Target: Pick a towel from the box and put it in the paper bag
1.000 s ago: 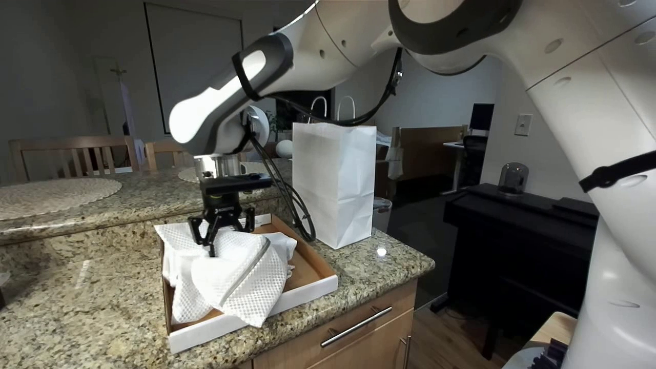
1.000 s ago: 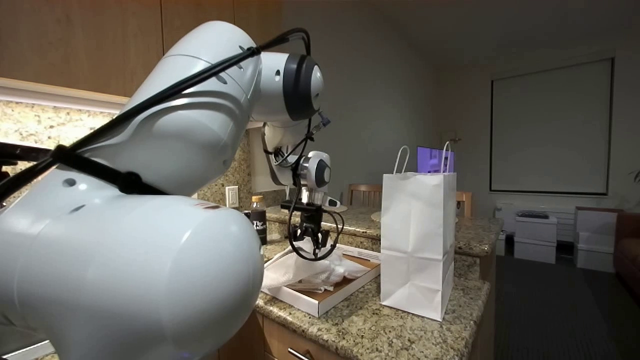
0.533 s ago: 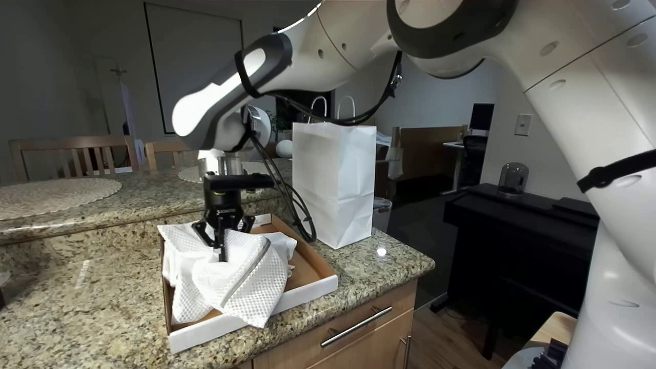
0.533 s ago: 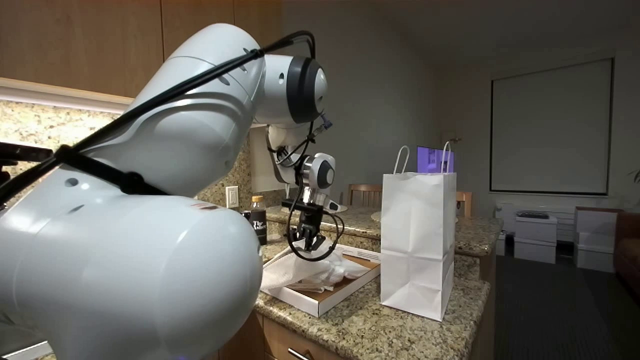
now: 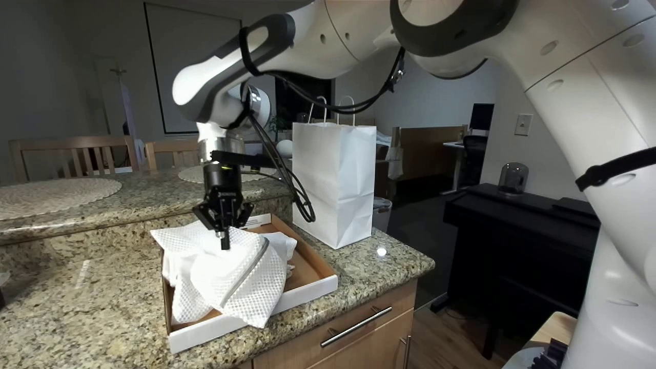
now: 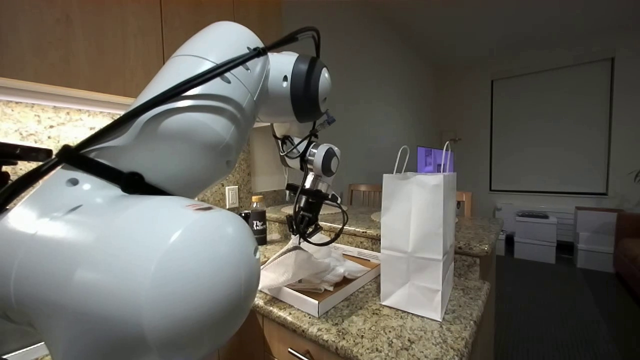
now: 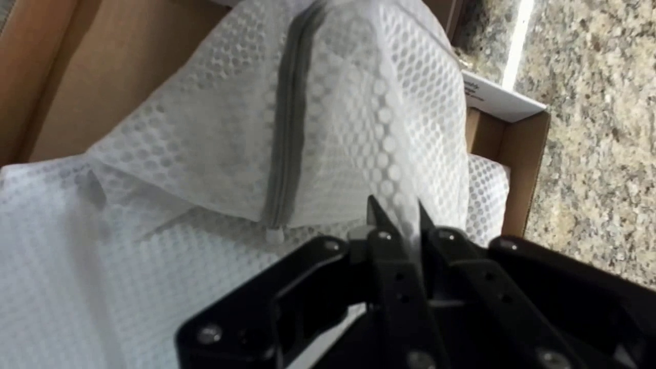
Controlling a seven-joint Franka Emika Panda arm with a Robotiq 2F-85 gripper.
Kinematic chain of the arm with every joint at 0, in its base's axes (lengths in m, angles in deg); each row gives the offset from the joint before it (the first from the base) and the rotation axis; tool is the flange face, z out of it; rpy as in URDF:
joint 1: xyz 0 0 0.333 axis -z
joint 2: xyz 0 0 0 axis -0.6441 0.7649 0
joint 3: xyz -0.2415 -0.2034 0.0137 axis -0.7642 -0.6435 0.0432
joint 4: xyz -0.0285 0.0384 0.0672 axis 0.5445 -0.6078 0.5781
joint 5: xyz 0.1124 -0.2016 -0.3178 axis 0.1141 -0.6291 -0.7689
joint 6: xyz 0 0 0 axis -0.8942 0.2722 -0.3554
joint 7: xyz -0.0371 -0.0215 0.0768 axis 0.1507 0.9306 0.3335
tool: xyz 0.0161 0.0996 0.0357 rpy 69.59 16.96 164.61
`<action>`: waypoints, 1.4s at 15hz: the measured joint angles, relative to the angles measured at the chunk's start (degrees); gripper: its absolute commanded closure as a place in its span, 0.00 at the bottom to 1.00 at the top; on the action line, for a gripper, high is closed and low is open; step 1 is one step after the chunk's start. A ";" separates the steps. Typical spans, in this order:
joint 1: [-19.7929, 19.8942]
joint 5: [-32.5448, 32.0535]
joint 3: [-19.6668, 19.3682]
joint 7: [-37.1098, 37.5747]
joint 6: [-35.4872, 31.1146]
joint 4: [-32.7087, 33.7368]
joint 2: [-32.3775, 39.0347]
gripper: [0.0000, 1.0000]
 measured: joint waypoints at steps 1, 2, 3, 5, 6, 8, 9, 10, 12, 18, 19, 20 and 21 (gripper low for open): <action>-0.05 0.00 0.12 0.00 0.88 0.74 -0.12 0.91; -0.07 0.00 0.35 -0.07 1.85 1.54 -0.20 0.91; -0.10 0.00 0.57 -0.16 2.90 2.33 -0.20 0.92; -0.22 0.00 0.83 -0.56 5.27 3.78 -0.03 0.94; -0.21 0.18 0.84 -0.65 6.60 4.53 0.34 0.69; -0.13 0.39 0.64 -0.65 7.64 5.83 1.64 0.65; -0.09 0.47 0.41 -0.65 7.64 6.35 2.55 0.60; -0.04 0.48 0.26 -0.65 7.64 6.83 3.58 0.53; -0.03 0.49 -0.01 -0.45 7.50 7.38 5.34 0.42; 0.48 2.13 0.82 -5.81 8.11 8.06 8.43 0.55; 0.72 2.54 1.12 -7.73 8.22 8.40 8.89 0.56; 1.09 3.11 1.38 -9.57 8.42 8.79 9.39 0.61; 1.56 3.73 1.63 -11.04 8.63 9.20 9.92 0.68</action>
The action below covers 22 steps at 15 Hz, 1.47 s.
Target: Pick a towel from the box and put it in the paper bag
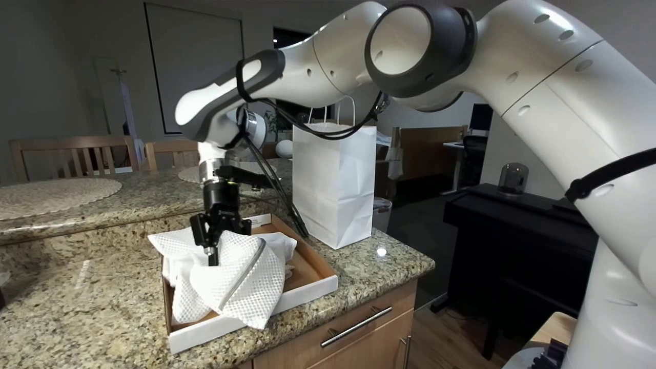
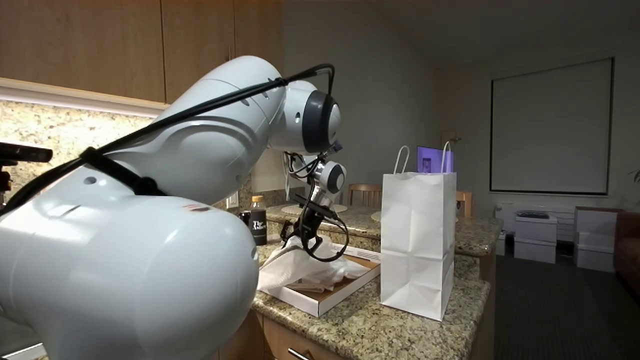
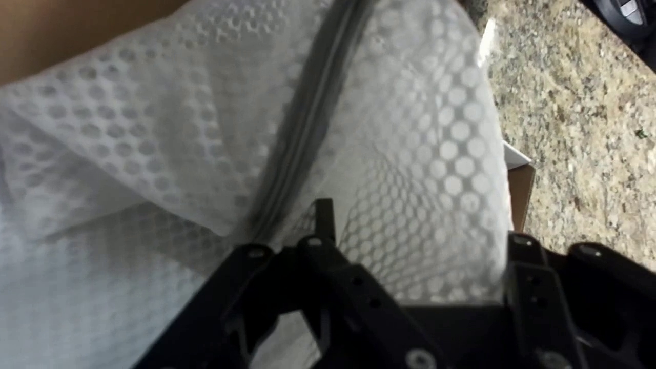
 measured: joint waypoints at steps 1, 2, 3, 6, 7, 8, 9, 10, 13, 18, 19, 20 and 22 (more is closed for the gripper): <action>0.61 0.79 0.27 -1.48 0.16 0.37 0.53 0.76; 1.34 1.65 0.51 -2.87 0.31 0.68 1.02 0.81; 2.03 2.41 0.70 -4.02 0.49 0.91 1.39 0.88; 4.09 4.54 1.26 -7.22 1.69 1.68 2.13 0.97; 4.62 4.96 1.49 -8.24 2.36 1.96 2.25 0.99; 5.05 5.20 1.76 -9.23 3.07 2.26 2.32 1.00; 5.30 5.41 1.98 -10.21 3.82 2.57 2.39 0.98; 5.42 5.58 2.16 -11.10 4.75 2.98 2.47 0.97; 5.66 5.75 3.20 -15.38 8.93 4.67 3.07 0.96; 5.69 5.75 5.09 -22.64 17.28 9.28 6.17 0.96; 5.68 5.75 5.30 -23.50 18.74 10.30 6.78 0.96; 5.68 5.75 5.47 -24.18 20.03 11.26 7.31 0.96; 5.69 5.76 5.74 -24.69 22.44 13.29 8.03 0.97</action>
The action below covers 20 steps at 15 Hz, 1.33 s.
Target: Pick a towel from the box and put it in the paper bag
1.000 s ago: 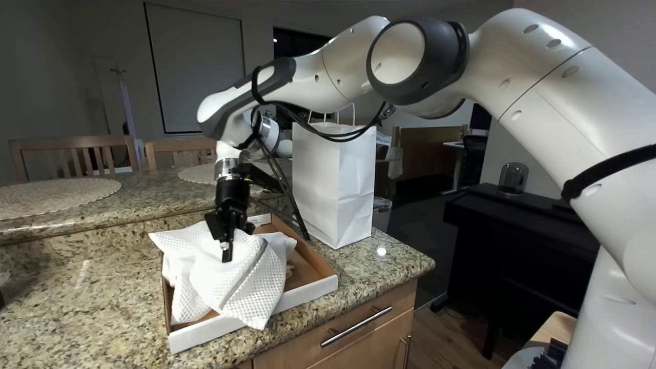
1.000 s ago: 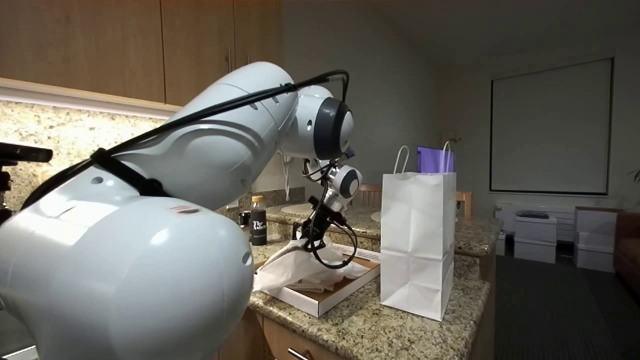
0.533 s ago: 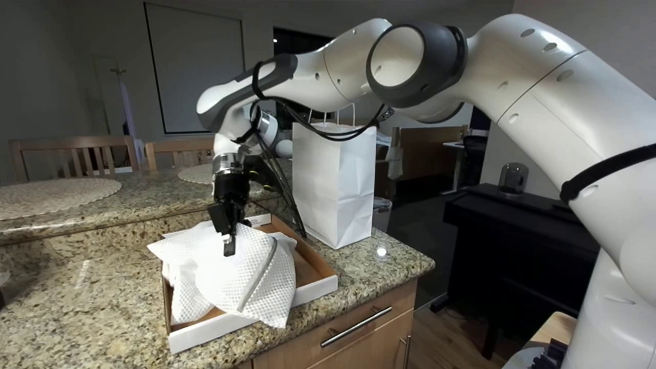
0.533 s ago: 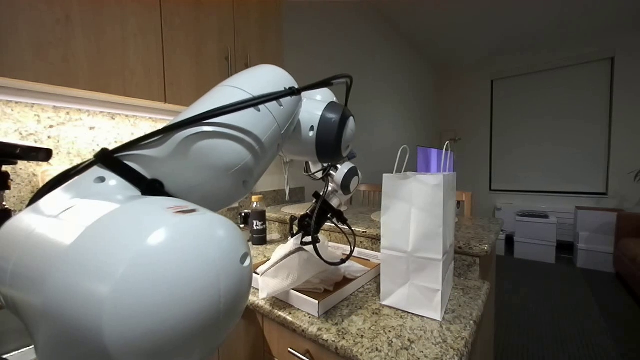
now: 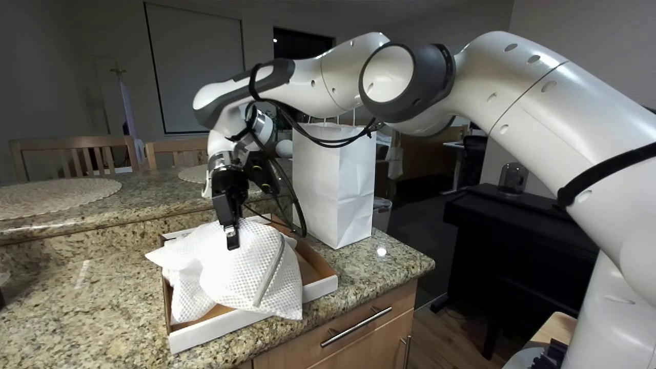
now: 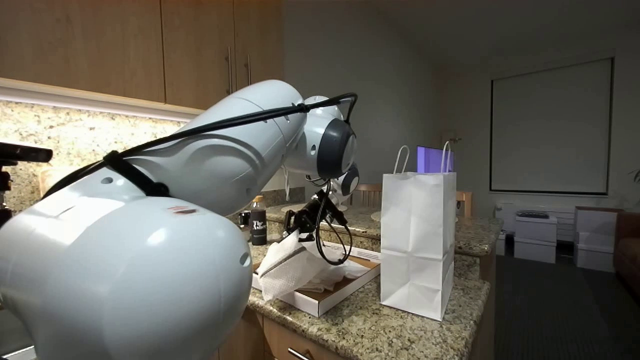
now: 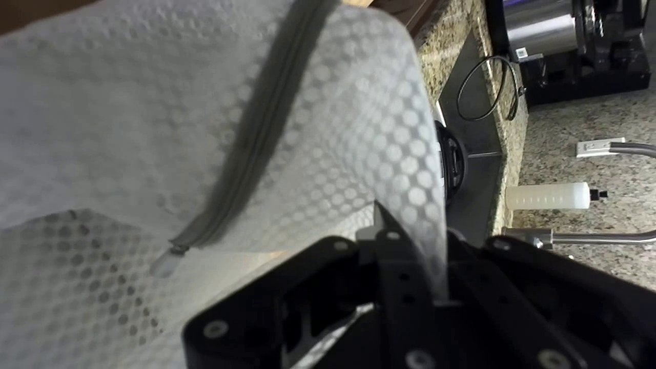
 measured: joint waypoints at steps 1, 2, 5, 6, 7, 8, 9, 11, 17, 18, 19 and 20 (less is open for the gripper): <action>0.00 0.10 0.12 -0.05 1.00 1.10 0.17 0.97; 0.00 0.29 0.22 -0.05 1.73 2.09 0.17 0.97; -0.01 0.42 1.02 -0.04 3.60 5.32 0.07 0.96; -0.02 0.48 1.33 -0.04 4.17 6.30 0.05 0.95; -0.01 0.63 1.64 -0.04 4.89 7.31 0.03 0.95; -0.02 0.84 1.94 -0.04 5.53 8.32 0.01 0.96; -0.02 1.00 2.26 -0.04 5.97 9.29 -0.02 0.96; -0.05 1.40 2.99 -0.01 6.71 11.34 -0.15 0.96; -0.56 2.41 4.67 2.25 6.91 16.13 -3.49 0.96; -0.74 2.44 4.78 3.23 6.88 16.75 -4.47 0.97; -0.87 2.50 4.93 4.46 6.85 17.35 -5.46 0.96; -0.94 2.52 5.05 5.75 6.82 17.90 -6.50 0.96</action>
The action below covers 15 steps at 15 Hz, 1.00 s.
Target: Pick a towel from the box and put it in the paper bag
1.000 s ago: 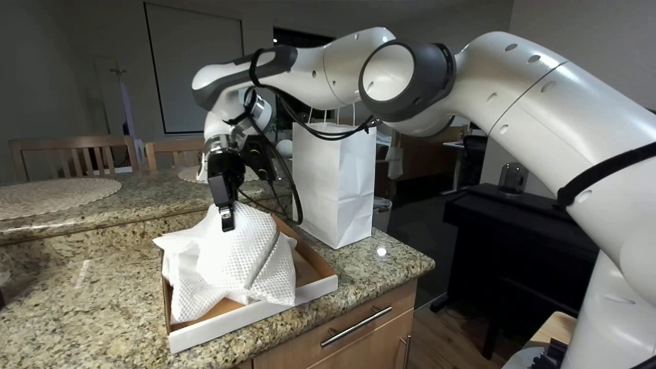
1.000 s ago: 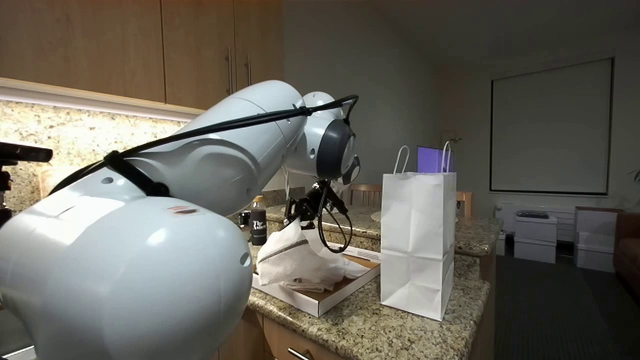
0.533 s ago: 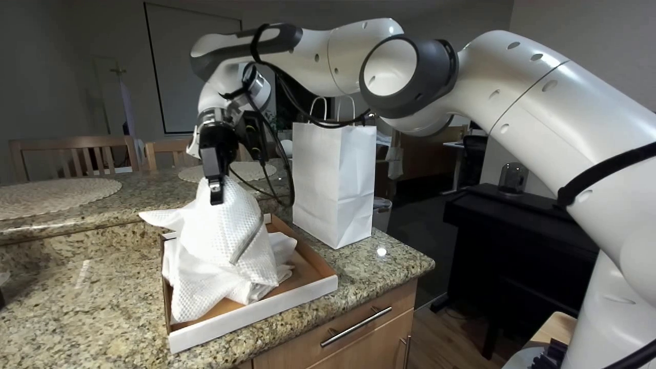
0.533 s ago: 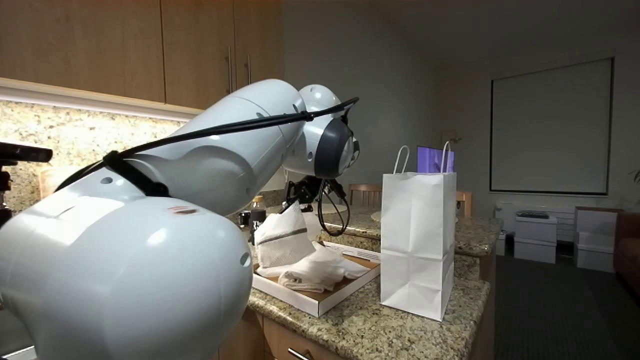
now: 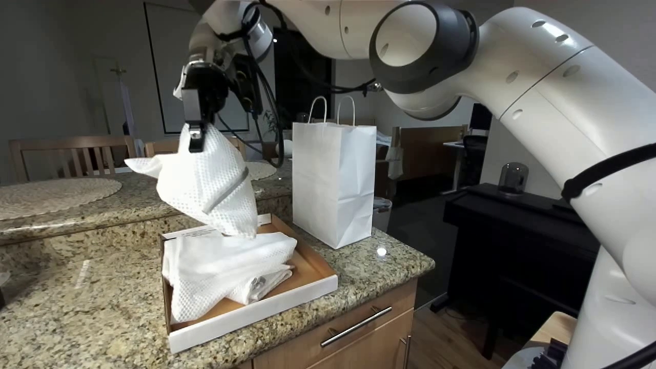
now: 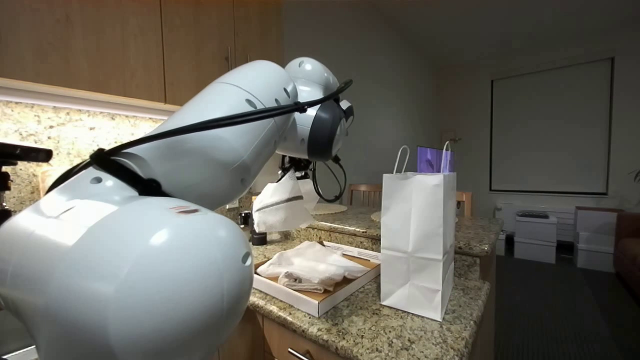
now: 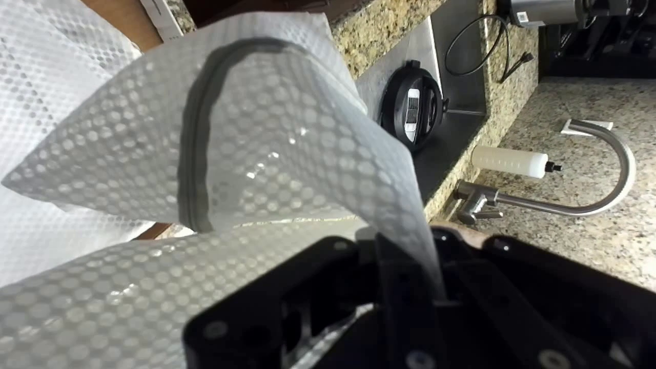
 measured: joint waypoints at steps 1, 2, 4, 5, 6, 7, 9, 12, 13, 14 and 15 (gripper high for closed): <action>-0.02 0.03 0.09 1.30 -0.05 0.57 -1.11 0.97; -0.02 0.04 0.14 2.45 -0.14 1.10 -2.28 0.97; 0.07 0.44 0.16 4.54 -0.37 2.01 -4.60 0.97; 0.27 1.15 0.16 5.47 -0.43 2.47 -5.72 0.96; 0.57 2.00 0.16 6.17 -0.49 2.87 -6.76 0.97; 1.10 3.10 0.16 6.66 -0.68 3.28 -7.71 0.96; 2.66 5.72 0.16 7.73 -1.74 3.89 -9.47 0.97; 6.46 10.57 0.13 9.81 -4.94 4.08 -12.42 0.96; 7.91 12.02 0.07 10.38 -6.61 4.06 -13.48 0.96; 9.24 13.10 -0.05 10.87 -8.52 3.99 -14.57 0.96; 10.53 13.88 -0.25 10.97 -10.52 3.88 -15.75 0.96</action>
